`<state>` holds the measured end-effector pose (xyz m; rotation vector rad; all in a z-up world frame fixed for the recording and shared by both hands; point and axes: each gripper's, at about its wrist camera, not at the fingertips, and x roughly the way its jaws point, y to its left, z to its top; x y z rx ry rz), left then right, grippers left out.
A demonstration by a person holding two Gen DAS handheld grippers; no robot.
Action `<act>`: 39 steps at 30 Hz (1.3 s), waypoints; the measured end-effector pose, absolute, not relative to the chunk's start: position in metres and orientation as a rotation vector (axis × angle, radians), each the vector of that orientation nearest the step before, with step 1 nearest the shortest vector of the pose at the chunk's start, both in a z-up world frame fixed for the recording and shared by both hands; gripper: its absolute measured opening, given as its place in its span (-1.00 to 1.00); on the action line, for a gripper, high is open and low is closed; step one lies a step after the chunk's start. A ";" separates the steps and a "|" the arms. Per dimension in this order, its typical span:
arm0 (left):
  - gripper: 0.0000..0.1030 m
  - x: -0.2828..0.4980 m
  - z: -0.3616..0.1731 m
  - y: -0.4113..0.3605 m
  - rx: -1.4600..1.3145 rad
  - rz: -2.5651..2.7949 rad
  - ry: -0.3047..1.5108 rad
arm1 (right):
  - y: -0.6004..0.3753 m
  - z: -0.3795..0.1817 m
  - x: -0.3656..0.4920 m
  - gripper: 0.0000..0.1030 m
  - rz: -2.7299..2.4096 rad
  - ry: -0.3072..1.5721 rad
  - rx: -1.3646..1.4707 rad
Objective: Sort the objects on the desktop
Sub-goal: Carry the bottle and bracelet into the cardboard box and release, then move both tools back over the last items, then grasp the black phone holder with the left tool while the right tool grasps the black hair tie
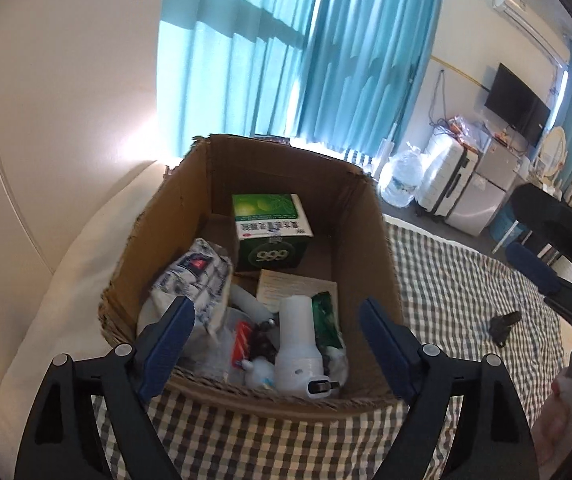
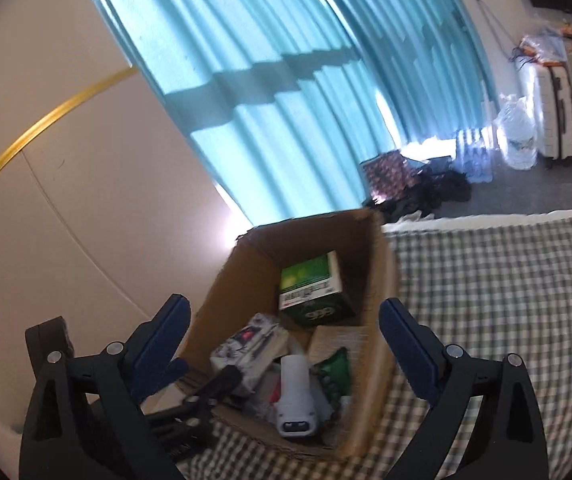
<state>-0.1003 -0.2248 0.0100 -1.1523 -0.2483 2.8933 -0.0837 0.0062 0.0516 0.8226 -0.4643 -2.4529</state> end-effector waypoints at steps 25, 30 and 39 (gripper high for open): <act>0.82 -0.113 -0.057 0.109 -1.157 2.618 0.070 | 0.380 -0.053 -0.029 0.86 -3.032 -0.463 1.129; 0.82 -0.143 -0.078 0.170 -1.095 2.534 0.203 | 0.412 -0.070 -0.049 0.86 -3.035 -0.568 1.159; 0.82 -0.185 -0.125 0.240 -1.094 2.426 0.374 | 0.458 -0.112 -0.068 0.86 -2.984 -0.802 1.272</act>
